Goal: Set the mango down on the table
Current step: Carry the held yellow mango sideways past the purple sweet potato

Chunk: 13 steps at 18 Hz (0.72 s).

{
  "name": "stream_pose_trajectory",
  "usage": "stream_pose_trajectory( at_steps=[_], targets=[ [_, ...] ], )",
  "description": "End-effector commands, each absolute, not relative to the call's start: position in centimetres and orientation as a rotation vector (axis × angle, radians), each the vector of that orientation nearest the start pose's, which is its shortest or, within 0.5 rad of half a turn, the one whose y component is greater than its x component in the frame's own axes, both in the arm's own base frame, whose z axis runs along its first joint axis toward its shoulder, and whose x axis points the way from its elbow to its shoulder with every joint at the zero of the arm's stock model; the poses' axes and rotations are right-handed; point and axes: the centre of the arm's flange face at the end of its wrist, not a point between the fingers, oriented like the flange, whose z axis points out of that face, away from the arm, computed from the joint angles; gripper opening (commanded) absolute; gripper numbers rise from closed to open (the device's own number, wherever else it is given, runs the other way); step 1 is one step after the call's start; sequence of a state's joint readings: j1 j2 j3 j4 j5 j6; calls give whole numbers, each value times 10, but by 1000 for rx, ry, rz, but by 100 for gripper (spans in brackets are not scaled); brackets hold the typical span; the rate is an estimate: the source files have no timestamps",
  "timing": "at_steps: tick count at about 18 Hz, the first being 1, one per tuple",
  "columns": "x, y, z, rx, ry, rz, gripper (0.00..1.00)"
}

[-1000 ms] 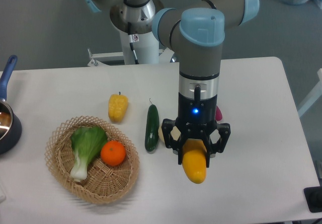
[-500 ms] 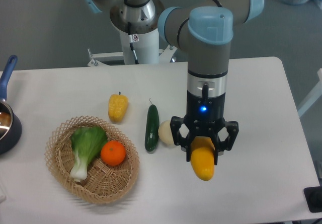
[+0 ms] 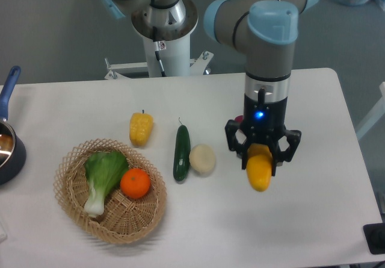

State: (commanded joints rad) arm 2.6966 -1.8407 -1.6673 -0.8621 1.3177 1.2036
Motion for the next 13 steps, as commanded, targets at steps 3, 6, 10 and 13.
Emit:
stream_pose_trajectory(
  at_steps=[3, 6, 10, 13],
  targets=[
    [-495, 372, 343, -2798, 217, 263, 32],
    [-512, 339, 317, -2831, 151, 214, 32],
    [-531, 305, 287, -2864, 230, 183, 32],
    [-538, 292, 257, -2948, 431, 176, 32]
  ],
)
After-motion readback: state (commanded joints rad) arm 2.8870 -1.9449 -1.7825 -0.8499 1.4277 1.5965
